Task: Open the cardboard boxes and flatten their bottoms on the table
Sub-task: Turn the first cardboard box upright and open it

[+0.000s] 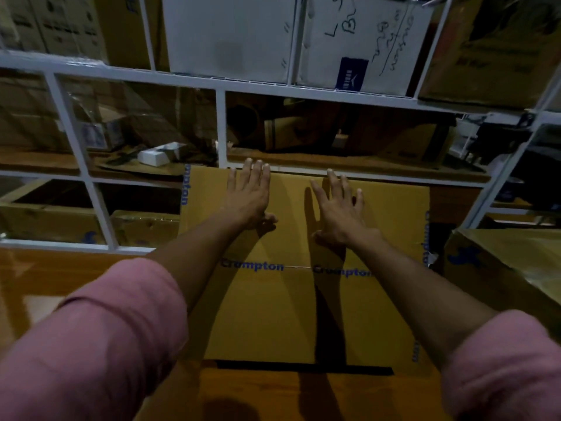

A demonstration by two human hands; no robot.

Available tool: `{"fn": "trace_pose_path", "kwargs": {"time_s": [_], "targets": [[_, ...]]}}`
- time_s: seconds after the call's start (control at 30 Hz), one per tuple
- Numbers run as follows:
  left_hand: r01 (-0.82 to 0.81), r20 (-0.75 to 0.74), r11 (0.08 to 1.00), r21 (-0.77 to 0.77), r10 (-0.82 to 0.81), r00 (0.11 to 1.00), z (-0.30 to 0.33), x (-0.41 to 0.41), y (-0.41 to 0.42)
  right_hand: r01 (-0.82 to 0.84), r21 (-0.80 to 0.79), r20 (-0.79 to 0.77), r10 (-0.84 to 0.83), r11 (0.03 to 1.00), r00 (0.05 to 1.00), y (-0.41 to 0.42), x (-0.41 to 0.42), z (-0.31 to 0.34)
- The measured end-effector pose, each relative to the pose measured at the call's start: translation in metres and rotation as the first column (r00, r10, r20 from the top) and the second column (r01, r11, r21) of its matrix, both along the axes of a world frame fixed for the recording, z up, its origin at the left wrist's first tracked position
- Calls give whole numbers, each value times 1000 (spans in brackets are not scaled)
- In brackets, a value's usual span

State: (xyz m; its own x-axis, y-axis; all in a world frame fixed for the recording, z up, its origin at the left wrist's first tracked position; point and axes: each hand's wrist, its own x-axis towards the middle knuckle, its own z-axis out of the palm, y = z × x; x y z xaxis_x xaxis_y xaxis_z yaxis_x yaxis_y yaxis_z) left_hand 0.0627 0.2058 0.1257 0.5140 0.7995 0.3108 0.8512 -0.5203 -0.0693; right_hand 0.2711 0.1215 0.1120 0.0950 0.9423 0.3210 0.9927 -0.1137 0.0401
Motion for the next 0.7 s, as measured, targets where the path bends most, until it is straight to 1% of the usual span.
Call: {"fn": "trace_pose_path", "kwargs": {"time_s": [0.13, 0.23, 0.27, 0.33, 0.43, 0.5, 0.57, 0.6, 0.63, 0.7], "targets": [[-1, 2, 998, -56, 1, 1000, 7, -4, 20, 15, -55, -16, -15, 998, 1000, 12, 10, 9], [26, -7, 1000, -3, -26, 1000, 6, -12, 15, 1, -72, -7, -1, 997, 1000, 10, 15, 8], [34, -1, 999, 23, -34, 999, 5, -16, 8, -6, -55, 16, 7, 998, 1000, 6, 16, 6], [52, 15, 996, 75, -53, 998, -1, -25, -10, -21, 30, 54, 19, 999, 998, -7, 17, 7], [65, 8, 985, 162, -67, 998, -12, -40, -42, -74, 172, 38, 68, 982, 997, -31, 18, 8], [68, 22, 980, 187, -74, 997, -20, -46, -63, -70, 209, 6, 70, 975, 998, -45, 17, 8], [66, 36, 975, 211, -75, 997, -29, -50, -85, -28, 223, -95, 50, 975, 994, -56, 16, 18], [61, 31, 972, 227, -70, 997, -35, -52, -95, 7, 210, -165, 29, 978, 986, -59, 19, 23], [55, 19, 968, 244, -61, 998, -43, -54, -106, 36, 164, -212, -1, 986, 977, -62, 23, 27], [57, 16, 956, 286, -65, 998, -63, -62, -130, 68, -16, -187, -69, 998, 980, -69, 35, 24]]}}
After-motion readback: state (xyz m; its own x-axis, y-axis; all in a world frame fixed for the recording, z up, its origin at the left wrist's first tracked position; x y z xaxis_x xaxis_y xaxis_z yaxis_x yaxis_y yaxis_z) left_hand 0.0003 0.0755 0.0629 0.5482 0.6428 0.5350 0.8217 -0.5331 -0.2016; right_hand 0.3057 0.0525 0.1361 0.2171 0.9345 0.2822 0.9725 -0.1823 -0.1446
